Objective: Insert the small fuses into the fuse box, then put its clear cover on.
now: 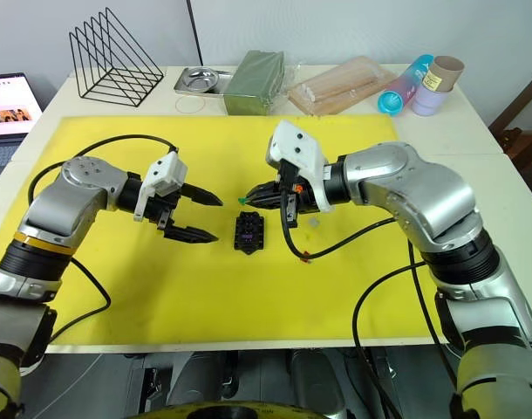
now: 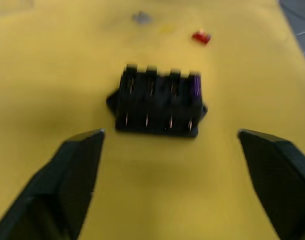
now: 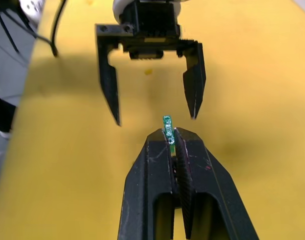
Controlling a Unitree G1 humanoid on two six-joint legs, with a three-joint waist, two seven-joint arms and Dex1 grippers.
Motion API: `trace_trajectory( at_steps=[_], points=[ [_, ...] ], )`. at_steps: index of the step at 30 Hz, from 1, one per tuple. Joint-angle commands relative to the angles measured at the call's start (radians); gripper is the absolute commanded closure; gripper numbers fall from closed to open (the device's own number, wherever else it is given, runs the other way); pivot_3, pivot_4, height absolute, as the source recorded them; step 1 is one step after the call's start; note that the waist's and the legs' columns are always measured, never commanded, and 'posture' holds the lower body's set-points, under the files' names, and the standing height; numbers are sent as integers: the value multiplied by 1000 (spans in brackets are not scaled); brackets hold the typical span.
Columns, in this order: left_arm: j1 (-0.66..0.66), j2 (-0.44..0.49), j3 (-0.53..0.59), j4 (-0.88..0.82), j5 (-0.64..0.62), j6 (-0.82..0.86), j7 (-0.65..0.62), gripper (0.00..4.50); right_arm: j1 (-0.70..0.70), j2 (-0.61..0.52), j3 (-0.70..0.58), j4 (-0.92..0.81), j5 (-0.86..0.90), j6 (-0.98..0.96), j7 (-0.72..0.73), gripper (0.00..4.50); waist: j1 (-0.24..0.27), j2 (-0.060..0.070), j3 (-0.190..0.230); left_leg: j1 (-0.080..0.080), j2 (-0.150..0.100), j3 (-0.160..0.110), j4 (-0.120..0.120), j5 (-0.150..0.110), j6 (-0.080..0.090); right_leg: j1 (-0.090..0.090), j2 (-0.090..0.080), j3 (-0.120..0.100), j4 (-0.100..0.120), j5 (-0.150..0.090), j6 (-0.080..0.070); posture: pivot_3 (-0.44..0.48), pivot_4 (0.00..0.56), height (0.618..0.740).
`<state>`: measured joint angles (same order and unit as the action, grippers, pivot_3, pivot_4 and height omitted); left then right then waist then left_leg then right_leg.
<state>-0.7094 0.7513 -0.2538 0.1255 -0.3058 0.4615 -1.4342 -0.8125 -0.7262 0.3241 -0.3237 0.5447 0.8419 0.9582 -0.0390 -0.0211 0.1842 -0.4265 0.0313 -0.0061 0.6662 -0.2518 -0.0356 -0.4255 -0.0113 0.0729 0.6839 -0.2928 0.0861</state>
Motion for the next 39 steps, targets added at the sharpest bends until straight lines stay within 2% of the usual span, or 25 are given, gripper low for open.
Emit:
trace_trajectory(
  at_steps=[1,8,15,39],
  points=[
    [16,6,-2,-19,34,-52,9,56,17,14,13,-3,-43,-55,20,4500,-1,0,0,0,0,0,0,0,0,0,0,0,0,0,0,0,150,740],
    [51,-46,6,-51,59,-63,85,56,65,61,50,35,-112,-105,25,4500,-2,0,0,0,0,0,0,0,0,0,0,0,0,0,0,0,150,740],
    [76,-61,11,-75,72,-76,122,56,77,81,69,70,-169,-146,50,4500,-2,0,0,0,0,0,0,0,0,0,0,0,0,0,0,0,150,740],
    [81,-69,11,-73,79,-100,137,56,79,122,87,140,-261,-174,88,4500,-2,0,0,0,0,0,0,0,0,0,0,0,1,0,0,0,150,740]
  ],
)
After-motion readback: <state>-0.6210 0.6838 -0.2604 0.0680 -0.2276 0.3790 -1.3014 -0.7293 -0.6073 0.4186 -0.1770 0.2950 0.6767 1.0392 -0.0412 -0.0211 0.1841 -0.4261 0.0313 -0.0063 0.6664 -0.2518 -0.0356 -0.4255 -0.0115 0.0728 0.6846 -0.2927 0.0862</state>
